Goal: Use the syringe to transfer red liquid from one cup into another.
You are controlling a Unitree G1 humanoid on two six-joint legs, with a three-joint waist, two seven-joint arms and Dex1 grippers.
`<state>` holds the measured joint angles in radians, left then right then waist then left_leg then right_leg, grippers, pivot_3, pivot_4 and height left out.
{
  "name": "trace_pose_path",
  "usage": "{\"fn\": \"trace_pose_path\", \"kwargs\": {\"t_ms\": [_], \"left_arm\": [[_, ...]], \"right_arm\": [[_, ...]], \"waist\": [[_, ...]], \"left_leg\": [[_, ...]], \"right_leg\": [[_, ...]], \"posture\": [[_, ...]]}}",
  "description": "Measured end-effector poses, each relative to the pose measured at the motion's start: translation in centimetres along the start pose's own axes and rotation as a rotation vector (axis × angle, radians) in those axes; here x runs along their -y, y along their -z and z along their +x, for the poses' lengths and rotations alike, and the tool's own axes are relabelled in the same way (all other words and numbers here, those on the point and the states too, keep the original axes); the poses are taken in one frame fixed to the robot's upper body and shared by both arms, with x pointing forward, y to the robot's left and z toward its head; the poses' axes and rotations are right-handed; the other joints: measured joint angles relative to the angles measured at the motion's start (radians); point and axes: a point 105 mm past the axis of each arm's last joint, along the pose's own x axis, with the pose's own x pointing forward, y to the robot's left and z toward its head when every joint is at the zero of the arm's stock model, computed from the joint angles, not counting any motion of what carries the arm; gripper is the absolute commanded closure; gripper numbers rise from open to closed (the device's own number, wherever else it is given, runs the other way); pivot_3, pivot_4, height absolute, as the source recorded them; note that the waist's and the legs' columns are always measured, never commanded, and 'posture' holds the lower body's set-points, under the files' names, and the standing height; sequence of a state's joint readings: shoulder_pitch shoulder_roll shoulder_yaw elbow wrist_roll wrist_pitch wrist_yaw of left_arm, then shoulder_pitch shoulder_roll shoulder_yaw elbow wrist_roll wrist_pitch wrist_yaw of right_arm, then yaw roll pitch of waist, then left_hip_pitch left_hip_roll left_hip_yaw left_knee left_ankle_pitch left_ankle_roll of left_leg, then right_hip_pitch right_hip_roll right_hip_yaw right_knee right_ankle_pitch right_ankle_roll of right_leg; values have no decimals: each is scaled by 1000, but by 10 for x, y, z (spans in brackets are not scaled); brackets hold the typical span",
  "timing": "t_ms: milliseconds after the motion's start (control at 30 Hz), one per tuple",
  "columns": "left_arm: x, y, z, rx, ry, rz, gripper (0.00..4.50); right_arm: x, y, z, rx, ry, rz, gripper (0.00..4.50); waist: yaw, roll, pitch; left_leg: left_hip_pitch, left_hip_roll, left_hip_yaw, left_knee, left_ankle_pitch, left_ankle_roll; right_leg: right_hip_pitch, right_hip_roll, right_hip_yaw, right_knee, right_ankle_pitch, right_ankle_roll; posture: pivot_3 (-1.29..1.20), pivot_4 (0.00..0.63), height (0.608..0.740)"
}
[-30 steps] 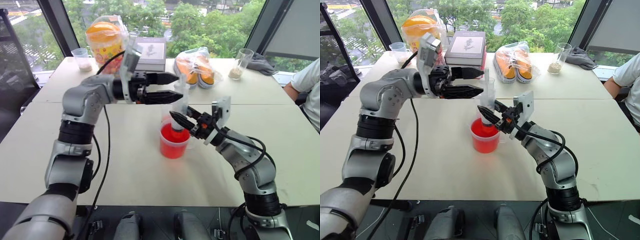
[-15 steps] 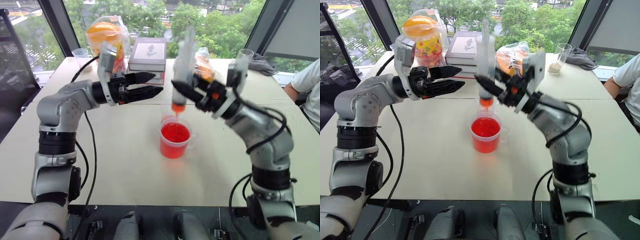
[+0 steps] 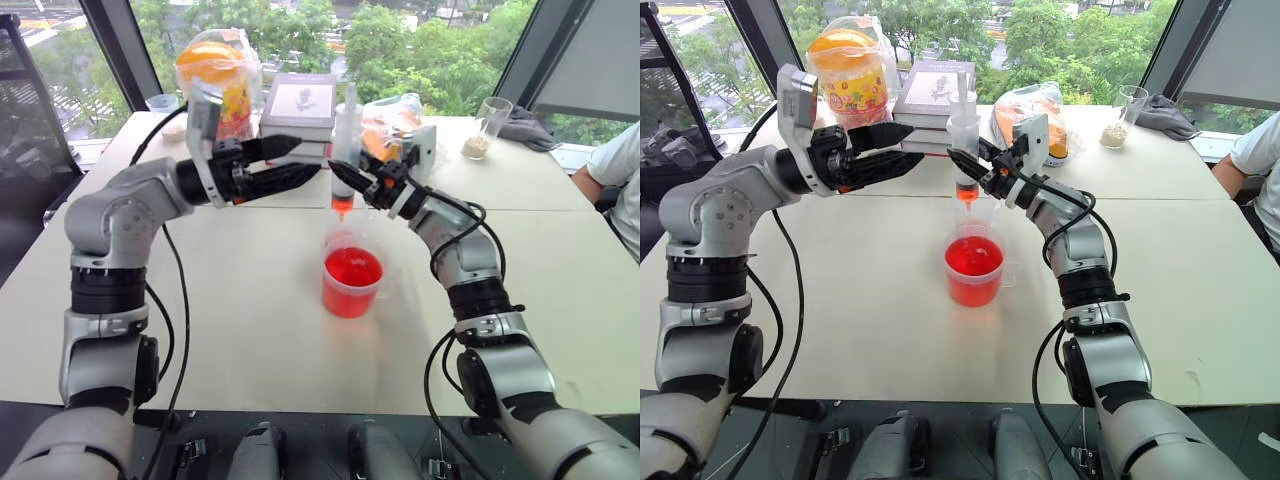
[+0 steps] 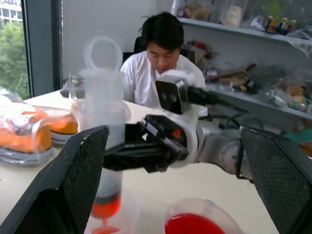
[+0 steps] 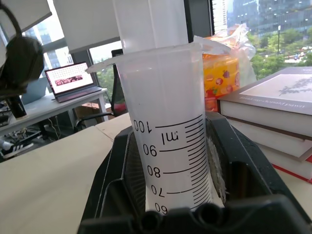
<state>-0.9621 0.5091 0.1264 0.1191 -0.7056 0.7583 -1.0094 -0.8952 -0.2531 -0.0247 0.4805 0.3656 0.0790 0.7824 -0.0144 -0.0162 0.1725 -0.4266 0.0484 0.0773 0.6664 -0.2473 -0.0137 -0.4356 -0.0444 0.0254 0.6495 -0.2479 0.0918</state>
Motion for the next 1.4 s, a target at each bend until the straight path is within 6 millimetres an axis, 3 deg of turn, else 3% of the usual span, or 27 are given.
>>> {"fn": "trace_pose_path", "kwargs": {"t_ms": [233, 567, 667, 900, 1400], "left_arm": [[-10, -7, 40, 16, 66, 41, 84], [-21, 9, 58, -3, 87, 13, 84], [-22, 7, 63, 2, 95, 11, 932], [-29, 9, 65, 11, 74, -5, 4468], [-28, 19, 65, 2, 96, 34, 4468]], "right_arm": [[0, 5, 0, -7, 2, -3, 3125], [0, 16, -6, -36, 15, 6, 3125], [0, 16, -6, -38, 13, 6, 3125], [-4, 15, -8, -38, -9, -10, 3125], [-6, 9, -14, -89, -9, -10, 3125]], "waist": [[-5, 0, 0], [-6, 0, 0], [-5, 0, 0], [-8, 0, 0], [-6, 0, 0]], "left_leg": [[0, 0, 0, 0, 0, 0], [0, 0, 1, -1, 0, 0], [0, 0, 1, -1, 0, 0], [0, 1, 0, -1, 0, 0], [0, 0, 0, -1, 0, 0]], "right_leg": [[0, 1, 0, 0, 0, 0], [-1, 1, 1, 0, 0, 0], [-1, 1, 0, 0, 0, 0], [-1, 2, 0, 0, 0, 0], [-1, 1, 0, 0, 0, 0]], "posture": [[0, 150, 740], [0, 150, 740], [0, 150, 740], [0, 150, 740], [0, 150, 740]]}}
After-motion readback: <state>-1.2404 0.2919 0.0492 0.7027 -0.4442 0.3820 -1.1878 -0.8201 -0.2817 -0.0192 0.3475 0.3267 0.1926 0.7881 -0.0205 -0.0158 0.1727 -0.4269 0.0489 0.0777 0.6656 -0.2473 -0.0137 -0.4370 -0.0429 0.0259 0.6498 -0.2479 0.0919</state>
